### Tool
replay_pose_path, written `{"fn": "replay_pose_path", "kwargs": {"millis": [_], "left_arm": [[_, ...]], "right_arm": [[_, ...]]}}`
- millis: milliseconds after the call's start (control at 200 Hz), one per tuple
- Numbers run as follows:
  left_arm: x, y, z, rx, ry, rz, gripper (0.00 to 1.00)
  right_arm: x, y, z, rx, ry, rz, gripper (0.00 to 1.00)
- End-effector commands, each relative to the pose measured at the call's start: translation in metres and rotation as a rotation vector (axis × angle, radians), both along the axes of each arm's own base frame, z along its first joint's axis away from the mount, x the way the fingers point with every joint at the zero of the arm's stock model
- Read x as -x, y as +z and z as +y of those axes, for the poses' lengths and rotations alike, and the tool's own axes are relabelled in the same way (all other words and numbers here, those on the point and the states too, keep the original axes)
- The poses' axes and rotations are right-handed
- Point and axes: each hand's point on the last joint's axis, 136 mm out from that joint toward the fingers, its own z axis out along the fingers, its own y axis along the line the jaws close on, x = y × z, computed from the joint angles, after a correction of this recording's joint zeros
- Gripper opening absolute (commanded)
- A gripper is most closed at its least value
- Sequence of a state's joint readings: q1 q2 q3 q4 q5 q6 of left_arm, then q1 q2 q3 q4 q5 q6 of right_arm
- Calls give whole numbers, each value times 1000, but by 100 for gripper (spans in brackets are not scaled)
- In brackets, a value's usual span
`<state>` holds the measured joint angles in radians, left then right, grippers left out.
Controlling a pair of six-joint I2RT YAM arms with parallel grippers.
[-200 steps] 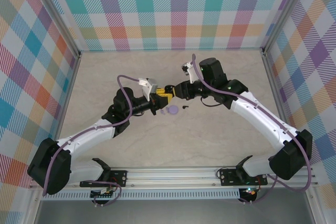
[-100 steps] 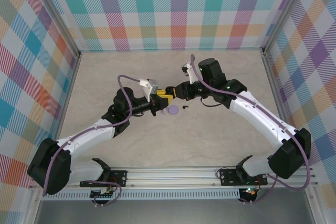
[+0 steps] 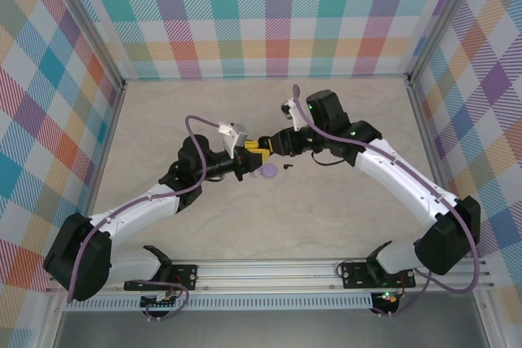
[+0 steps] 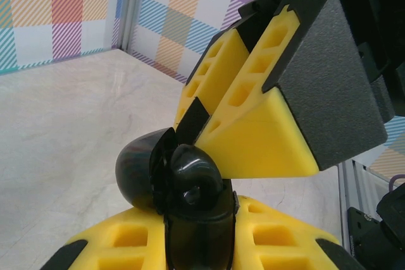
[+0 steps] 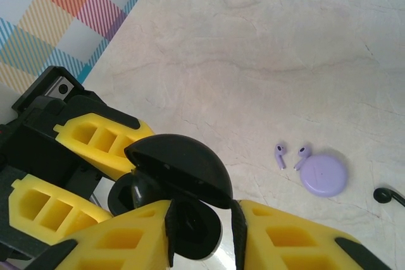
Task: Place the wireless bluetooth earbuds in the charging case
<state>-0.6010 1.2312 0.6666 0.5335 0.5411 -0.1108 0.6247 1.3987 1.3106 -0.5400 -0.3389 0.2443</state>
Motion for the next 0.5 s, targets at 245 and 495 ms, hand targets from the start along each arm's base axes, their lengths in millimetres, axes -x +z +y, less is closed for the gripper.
{"fn": "replay_pose_path", "kwargs": {"millis": [245,495], "left_arm": [[-5,24,3,25,51,-83,7],[3,24,9,0,52,-89,7]], "right_arm": [[-8,15,-16,35,-85,-93,35],[-28,-4,-51,142,-284,-79,40]]}}
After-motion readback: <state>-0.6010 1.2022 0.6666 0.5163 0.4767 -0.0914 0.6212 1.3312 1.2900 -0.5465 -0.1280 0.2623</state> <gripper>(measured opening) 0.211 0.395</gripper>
